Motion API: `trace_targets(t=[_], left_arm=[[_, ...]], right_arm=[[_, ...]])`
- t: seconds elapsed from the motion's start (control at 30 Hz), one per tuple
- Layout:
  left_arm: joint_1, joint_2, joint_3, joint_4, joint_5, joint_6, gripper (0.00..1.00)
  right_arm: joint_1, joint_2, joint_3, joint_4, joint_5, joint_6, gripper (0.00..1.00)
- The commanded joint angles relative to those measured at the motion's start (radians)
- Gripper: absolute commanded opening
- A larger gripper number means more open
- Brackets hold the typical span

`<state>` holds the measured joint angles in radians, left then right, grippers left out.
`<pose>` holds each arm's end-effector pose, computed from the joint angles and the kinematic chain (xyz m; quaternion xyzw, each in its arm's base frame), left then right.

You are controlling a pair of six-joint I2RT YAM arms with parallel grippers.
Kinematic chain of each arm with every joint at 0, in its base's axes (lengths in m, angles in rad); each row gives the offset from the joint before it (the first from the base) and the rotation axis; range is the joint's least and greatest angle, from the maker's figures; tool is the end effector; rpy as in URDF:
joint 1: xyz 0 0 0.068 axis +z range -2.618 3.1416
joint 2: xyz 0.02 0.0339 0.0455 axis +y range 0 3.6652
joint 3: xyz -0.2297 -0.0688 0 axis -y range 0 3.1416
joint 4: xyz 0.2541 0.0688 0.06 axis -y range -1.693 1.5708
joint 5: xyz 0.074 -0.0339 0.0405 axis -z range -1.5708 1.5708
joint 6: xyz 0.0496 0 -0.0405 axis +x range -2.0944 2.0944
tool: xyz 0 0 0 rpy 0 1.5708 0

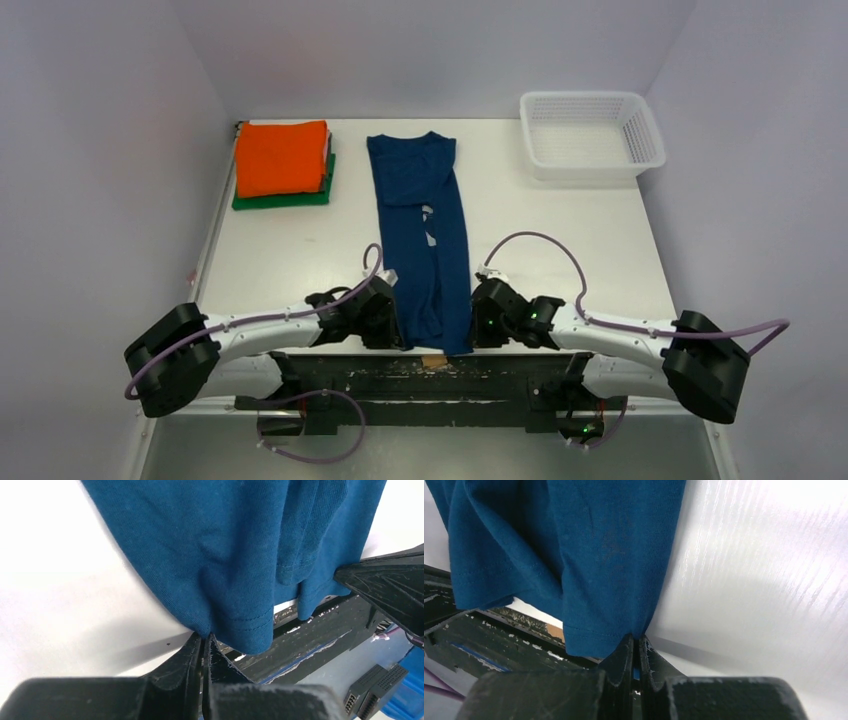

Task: Fold and stack the t-shirts
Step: Grab the bottom of the folded rectangular tshirt with both arms

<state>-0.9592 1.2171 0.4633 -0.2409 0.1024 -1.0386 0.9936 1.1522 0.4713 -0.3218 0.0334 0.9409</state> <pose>0.1302 -0.1945 0.0954 -0.0235 0.9574 -0.2651 0.1123 0.1260 0.1904 0.1059 -0.0206 0.9596 0.2216 0.1722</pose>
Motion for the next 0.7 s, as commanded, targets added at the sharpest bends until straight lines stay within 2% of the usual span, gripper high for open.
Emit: trace_targets(t=[0.0, 0.1, 0.23, 0.4, 0.57, 0.67], left_arm=[[-0.011, -0.065, -0.049, -0.089, -0.083, -0.021, 0.00], [-0.016, -0.159, -0.075, -0.182, -0.099, -0.021, 0.00], [-0.030, -0.281, -0.091, -0.283, -0.073, -0.014, 0.00], [-0.044, -0.388, -0.091, -0.256, -0.015, 0.004, 0.00], [-0.044, -0.419, -0.052, -0.223, -0.055, 0.035, 0.00], [-0.039, -0.374, 0.005, -0.219, -0.122, 0.053, 0.00]], right_arm=[[-0.001, -0.052, -0.025, -0.049, -0.023, -0.005, 0.00], [0.000, -0.116, -0.028, -0.127, -0.002, -0.004, 0.00], [0.001, -0.201, -0.055, -0.126, -0.077, -0.013, 0.00], [0.003, -0.211, -0.078, -0.044, -0.163, -0.024, 0.00], [0.003, -0.182, 0.000, -0.042, -0.135, -0.045, 0.00], [0.000, -0.167, 0.067, -0.060, -0.051, -0.045, 0.00]])
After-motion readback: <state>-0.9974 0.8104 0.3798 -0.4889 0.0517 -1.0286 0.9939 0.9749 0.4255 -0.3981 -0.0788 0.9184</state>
